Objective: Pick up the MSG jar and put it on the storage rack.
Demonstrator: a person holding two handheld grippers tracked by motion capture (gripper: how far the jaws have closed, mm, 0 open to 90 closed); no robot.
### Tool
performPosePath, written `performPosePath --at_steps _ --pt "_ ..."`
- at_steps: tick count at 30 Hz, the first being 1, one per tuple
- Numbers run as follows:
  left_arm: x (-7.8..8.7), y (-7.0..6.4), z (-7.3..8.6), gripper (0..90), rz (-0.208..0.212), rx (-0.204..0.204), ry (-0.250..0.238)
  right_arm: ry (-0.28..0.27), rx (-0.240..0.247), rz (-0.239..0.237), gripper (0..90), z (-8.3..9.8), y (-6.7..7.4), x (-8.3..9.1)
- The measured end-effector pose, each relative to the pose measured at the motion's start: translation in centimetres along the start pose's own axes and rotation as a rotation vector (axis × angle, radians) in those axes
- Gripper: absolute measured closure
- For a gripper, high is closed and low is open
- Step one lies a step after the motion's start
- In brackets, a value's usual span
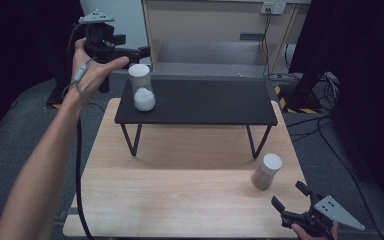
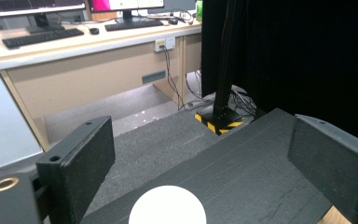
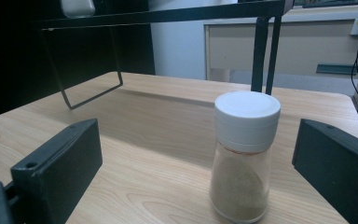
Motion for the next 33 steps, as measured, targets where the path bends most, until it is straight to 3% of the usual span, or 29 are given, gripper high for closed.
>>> performPosePath --at_steps 7,14,19,26,33 --pt "2.5 -1.0 1.6 6.1 0.097 -0.039 -0.047 0.000 0.005 -0.006 1.8 0.0 0.1 -0.1" --pt "5.4 -2.0 3.6 5.6 0.156 -0.085 -0.056 0.004 0.012 -0.010 1.9 -0.1 0.3 -0.2" --pt "7.1 -3.0 5.3 5.0 0.159 -0.142 -0.030 0.005 0.013 -0.010 1.9 -0.1 0.3 -0.2" --pt "8.3 -4.3 9.0 5.0 0.205 -0.155 -0.049 0.002 0.015 -0.007 1.9 -0.1 0.3 -0.2" --pt "8.5 -5.8 12.3 5.1 0.202 -0.194 -0.036 0.006 0.016 -0.006 1.9 -0.1 0.4 -0.2"
Point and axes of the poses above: each handheld gripper's, and its own axes: x roughly backward along the jaws, z roughly out of its underside, y roughly to its left, the point moved 4 cm from there along -x, roughly forward along the jaws, and after that the axes turned 7 degrees about z, right-handed, at the moved point
